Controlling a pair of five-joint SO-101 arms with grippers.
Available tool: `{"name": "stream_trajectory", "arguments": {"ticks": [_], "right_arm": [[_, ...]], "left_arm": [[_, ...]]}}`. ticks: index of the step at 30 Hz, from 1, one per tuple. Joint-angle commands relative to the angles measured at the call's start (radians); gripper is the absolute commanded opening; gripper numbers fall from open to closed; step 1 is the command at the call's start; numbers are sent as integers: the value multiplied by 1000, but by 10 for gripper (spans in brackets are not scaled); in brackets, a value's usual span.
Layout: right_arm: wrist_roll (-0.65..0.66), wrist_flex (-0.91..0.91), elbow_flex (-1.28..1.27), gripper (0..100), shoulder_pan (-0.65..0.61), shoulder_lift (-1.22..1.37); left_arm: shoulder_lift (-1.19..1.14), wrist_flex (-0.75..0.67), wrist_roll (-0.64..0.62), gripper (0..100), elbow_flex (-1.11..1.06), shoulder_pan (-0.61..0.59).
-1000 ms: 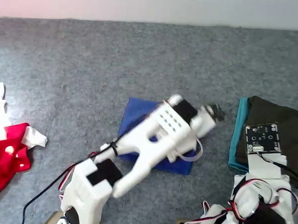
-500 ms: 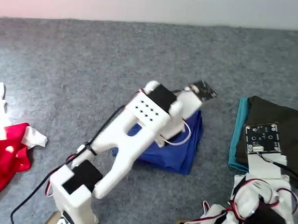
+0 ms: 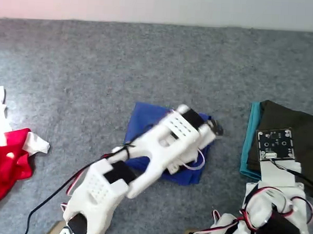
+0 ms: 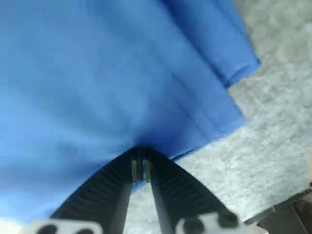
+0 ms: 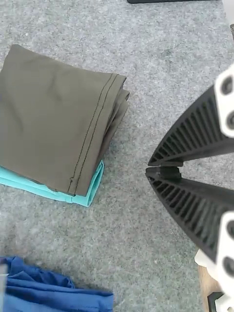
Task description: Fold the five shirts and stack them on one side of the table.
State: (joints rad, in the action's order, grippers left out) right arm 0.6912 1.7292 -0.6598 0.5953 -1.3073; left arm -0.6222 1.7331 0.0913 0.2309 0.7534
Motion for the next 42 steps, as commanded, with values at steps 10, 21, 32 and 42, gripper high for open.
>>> {"name": "stream_trajectory", "arguments": {"ticks": [10,21,32,42], "right_arm": [[9,-15,5,9,10,-4],[2,-10,-51,9,8,-4],[-60,4,-61,12,4,7],[-183,13,-61,39,-193,15]], "left_arm": [[144,20,6,13,150,-61],[396,21,-12,13,93,-333],[990,20,-34,13,-185,-654],[1286,18,-46,13,-414,-692]]}}
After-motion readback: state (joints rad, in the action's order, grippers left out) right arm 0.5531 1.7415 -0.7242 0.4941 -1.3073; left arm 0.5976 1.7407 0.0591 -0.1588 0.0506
